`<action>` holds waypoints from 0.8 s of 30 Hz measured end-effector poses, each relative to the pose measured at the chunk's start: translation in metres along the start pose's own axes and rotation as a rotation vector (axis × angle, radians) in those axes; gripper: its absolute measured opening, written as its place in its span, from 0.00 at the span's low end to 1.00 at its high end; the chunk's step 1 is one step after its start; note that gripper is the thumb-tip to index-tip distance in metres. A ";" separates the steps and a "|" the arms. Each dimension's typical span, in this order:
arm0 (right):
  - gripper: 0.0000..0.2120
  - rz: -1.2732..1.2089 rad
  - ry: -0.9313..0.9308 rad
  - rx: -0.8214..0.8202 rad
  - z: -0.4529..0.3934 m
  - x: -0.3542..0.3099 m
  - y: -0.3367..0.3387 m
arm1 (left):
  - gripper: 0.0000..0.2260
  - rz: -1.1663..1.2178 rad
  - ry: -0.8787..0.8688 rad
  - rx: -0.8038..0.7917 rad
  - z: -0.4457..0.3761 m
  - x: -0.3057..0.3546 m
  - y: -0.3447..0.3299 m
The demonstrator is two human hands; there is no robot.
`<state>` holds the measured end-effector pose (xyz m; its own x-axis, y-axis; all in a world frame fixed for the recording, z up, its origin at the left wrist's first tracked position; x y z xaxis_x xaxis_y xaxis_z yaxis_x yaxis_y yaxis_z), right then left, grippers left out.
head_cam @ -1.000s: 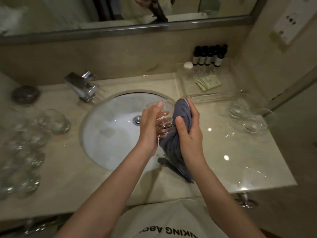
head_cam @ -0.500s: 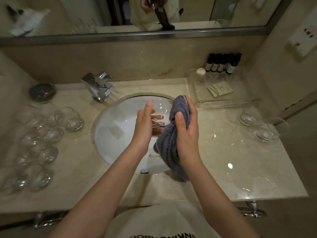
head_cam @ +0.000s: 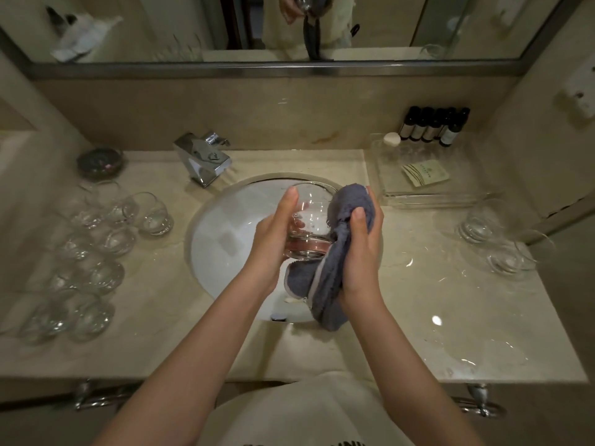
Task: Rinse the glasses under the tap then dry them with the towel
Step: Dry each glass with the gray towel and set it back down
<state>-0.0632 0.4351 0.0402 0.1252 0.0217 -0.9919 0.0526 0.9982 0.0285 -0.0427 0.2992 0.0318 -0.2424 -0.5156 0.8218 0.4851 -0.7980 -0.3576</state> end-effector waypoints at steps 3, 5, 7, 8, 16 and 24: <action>0.18 0.055 0.055 -0.026 0.001 -0.002 -0.001 | 0.19 -0.079 -0.128 0.046 0.003 0.011 0.004; 0.17 0.078 0.091 -0.065 0.004 -0.005 -0.006 | 0.22 -0.121 -0.168 0.005 0.007 0.012 -0.002; 0.16 0.070 0.101 -0.079 0.006 -0.010 -0.010 | 0.25 -0.061 -0.112 -0.035 0.008 0.008 -0.004; 0.16 0.052 0.089 -0.075 0.006 -0.009 -0.011 | 0.25 0.008 -0.053 -0.078 0.011 0.007 -0.006; 0.19 -0.101 -0.036 -0.033 0.010 0.006 -0.008 | 0.28 -0.078 0.001 -0.046 0.005 0.001 0.008; 0.14 -0.093 -0.034 -0.056 0.013 0.011 -0.013 | 0.26 -0.085 -0.007 -0.123 0.011 -0.005 0.005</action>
<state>-0.0501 0.4213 0.0308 0.1559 -0.0718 -0.9852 0.0105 0.9974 -0.0710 -0.0295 0.3007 0.0311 -0.2719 -0.4431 0.8543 0.3563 -0.8710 -0.3383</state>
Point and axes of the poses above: each hand's wrist, its own z-axis away from the middle knuckle, its own y-axis out of the back of the hand, x = y × z, the point moved 7 cm from there along -z, towards the middle knuckle, and after that the axes turned 15 degrees about z, right-handed, at the moved point
